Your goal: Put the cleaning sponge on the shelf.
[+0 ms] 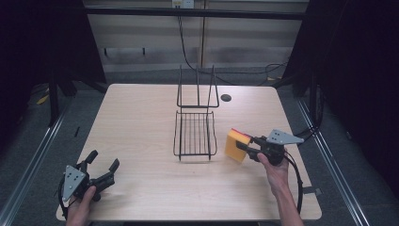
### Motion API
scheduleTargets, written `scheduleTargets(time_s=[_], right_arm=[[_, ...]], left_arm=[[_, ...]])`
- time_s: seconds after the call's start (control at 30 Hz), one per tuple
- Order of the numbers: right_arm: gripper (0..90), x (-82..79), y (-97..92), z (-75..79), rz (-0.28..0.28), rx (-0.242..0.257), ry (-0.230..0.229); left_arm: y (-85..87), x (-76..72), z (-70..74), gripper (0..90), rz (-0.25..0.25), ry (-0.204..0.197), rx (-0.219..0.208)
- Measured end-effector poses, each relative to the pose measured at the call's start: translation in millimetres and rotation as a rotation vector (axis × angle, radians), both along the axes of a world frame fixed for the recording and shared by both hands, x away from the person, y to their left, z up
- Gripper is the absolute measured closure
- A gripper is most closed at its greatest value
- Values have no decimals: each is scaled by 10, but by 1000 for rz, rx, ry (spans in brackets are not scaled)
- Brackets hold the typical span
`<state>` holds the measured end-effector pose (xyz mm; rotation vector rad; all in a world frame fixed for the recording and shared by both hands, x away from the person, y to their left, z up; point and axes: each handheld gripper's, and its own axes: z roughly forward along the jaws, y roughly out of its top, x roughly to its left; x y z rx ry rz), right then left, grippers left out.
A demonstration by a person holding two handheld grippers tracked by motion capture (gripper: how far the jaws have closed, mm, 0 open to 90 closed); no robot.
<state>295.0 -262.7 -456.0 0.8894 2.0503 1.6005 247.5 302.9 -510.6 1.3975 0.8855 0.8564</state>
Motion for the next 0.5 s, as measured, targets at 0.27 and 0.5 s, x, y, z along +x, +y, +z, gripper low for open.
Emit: scheduleTargets(time_s=[0.27, 0.5], right_arm=[[598, -6, 23, 105, 54, 26, -13], [598, 9, 51, 208, 82, 30, -17]], left_arm=[[0, 0, 0, 156, 0, 0, 0], [-1, 0, 0, 156, -1, 0, -1]])
